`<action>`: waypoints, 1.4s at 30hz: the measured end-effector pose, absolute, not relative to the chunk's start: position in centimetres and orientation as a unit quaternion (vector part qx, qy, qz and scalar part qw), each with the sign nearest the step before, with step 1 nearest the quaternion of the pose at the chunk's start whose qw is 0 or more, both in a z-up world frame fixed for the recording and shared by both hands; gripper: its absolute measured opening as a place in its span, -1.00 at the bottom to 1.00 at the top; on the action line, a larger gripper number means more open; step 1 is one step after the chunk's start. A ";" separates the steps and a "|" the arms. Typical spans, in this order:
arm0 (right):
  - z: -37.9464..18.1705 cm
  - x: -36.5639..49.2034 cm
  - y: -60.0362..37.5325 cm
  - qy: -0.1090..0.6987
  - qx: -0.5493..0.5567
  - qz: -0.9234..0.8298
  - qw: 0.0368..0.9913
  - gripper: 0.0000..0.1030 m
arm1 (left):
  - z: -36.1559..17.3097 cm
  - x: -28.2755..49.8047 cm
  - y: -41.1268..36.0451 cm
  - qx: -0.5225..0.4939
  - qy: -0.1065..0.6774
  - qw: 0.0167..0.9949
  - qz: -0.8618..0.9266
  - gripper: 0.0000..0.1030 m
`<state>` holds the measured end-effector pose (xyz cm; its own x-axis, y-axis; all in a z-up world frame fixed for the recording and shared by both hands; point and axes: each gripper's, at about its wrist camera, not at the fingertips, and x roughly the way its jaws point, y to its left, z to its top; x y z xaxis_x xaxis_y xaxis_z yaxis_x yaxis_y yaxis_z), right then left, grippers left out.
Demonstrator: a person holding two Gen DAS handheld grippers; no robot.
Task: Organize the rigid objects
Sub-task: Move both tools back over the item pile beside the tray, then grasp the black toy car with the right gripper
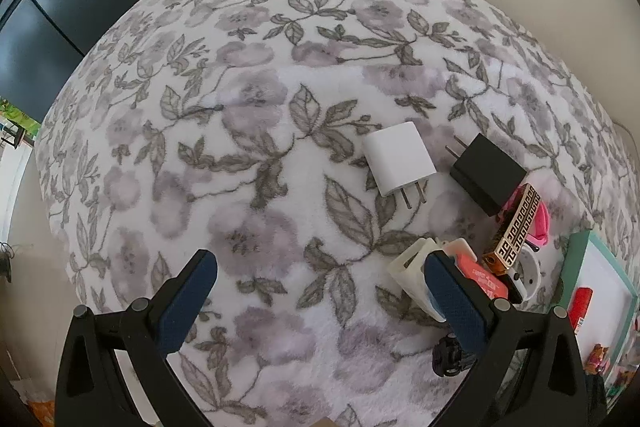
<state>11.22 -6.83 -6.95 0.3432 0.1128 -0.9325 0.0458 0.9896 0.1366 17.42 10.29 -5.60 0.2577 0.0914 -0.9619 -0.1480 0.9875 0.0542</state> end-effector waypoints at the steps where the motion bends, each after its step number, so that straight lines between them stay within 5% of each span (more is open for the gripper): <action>1: -7.3 11.2 -6.5 0.576 0.065 0.023 0.815 1.00 | -5.6 17.5 10.4 -0.024 0.605 0.792 0.077 1.00; 26: -11.5 12.2 -5.0 0.588 0.029 0.023 0.808 0.99 | -6.6 17.7 9.8 -0.016 0.613 0.788 0.055 1.00; 35: -10.9 12.0 -4.6 0.581 0.029 0.037 0.813 0.57 | -6.3 17.5 9.3 -0.023 0.616 0.787 0.038 1.00; 42: -10.0 11.6 -4.9 0.581 0.034 0.033 0.813 0.50 | -6.2 17.3 8.5 -0.027 0.618 0.785 0.017 1.00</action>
